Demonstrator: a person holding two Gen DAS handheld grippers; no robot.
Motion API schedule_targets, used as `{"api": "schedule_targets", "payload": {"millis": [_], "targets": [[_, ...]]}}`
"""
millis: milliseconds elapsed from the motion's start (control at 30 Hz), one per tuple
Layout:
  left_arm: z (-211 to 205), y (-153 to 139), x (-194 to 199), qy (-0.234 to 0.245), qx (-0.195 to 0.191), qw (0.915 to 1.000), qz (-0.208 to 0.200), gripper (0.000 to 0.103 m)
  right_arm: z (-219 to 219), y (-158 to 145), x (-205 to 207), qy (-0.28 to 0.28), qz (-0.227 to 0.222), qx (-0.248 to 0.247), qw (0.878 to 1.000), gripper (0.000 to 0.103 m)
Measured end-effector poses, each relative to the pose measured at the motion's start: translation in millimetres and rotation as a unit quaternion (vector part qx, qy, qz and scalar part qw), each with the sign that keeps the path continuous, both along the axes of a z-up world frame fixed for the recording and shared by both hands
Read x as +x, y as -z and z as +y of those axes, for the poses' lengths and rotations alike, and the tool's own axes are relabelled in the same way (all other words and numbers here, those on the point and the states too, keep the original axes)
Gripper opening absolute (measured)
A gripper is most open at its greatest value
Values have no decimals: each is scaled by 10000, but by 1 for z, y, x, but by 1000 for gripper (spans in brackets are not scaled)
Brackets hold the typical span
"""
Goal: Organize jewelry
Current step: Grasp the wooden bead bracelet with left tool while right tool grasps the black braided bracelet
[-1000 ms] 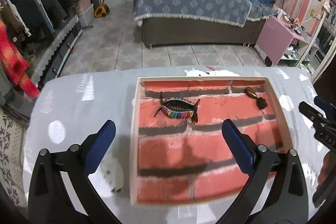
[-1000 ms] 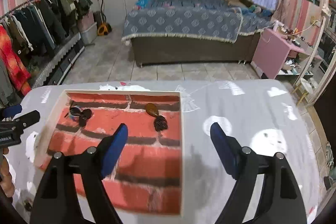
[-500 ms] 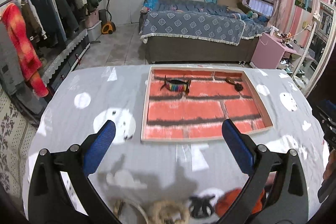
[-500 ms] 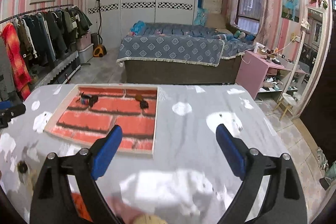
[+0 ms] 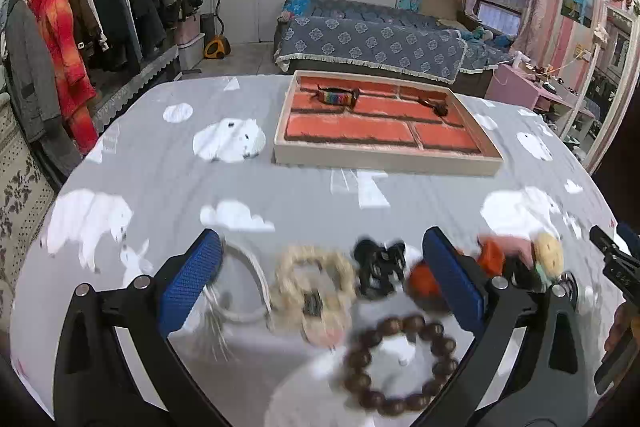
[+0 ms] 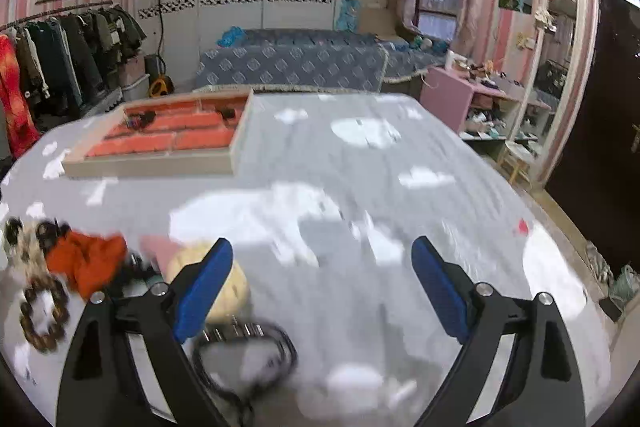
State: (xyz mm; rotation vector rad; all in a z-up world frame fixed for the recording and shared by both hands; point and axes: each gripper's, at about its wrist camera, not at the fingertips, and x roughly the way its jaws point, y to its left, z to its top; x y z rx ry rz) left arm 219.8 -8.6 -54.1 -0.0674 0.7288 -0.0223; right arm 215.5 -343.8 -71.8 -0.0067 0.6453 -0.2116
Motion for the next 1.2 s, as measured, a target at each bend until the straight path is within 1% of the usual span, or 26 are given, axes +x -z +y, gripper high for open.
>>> {"api": "schedule_targets", "payload": {"millis": [67, 167, 267, 367, 500, 600, 700, 800, 900, 1100, 1167, 1200], "targets": [[-6, 8, -12, 30, 36, 10000, -12, 98, 1, 7, -8, 11, 41, -73, 10000, 89], [-16, 22, -26, 168, 45, 9998, 75, 98, 3, 16, -18, -57, 66, -111, 9999, 89], [-23, 32, -35, 242, 86, 9996, 108, 98, 5, 20, -23, -91, 114, -159, 9998, 89], [-24, 41, -40, 271, 32, 9995, 170, 98, 9, 24, -25, -141, 170, -240, 9995, 89], [-25, 51, -43, 262, 84, 9991, 324, 98, 10, 29, -24, -172, 263, -249, 9992, 89], [-26, 59, -44, 319, 46, 9983, 486, 98, 9, 31, -24, -145, 297, -217, 9992, 89], [-27, 74, -40, 253, 188, 9961, 820, 98, 6, 34, -20, -106, 423, -132, 9990, 89], [-24, 83, -32, 272, 82, 9934, 1113, 98, 4, 38, -17, -107, 550, -67, 9984, 89], [-23, 85, -31, 240, 78, 9930, 1152, 98, 6, 41, -14, -163, 637, -47, 9978, 88], [-28, 88, -30, 312, 226, 9925, 1162, 95, 6, 47, -7, -175, 872, -8, 9960, 88], [-31, 88, -29, 342, 265, 9923, 1165, 93, 6, 50, -5, -178, 988, 1, 9949, 79], [-32, 88, -29, 366, 268, 9922, 1164, 92, 7, 51, -3, -192, 1044, 6, 9944, 77]]}}
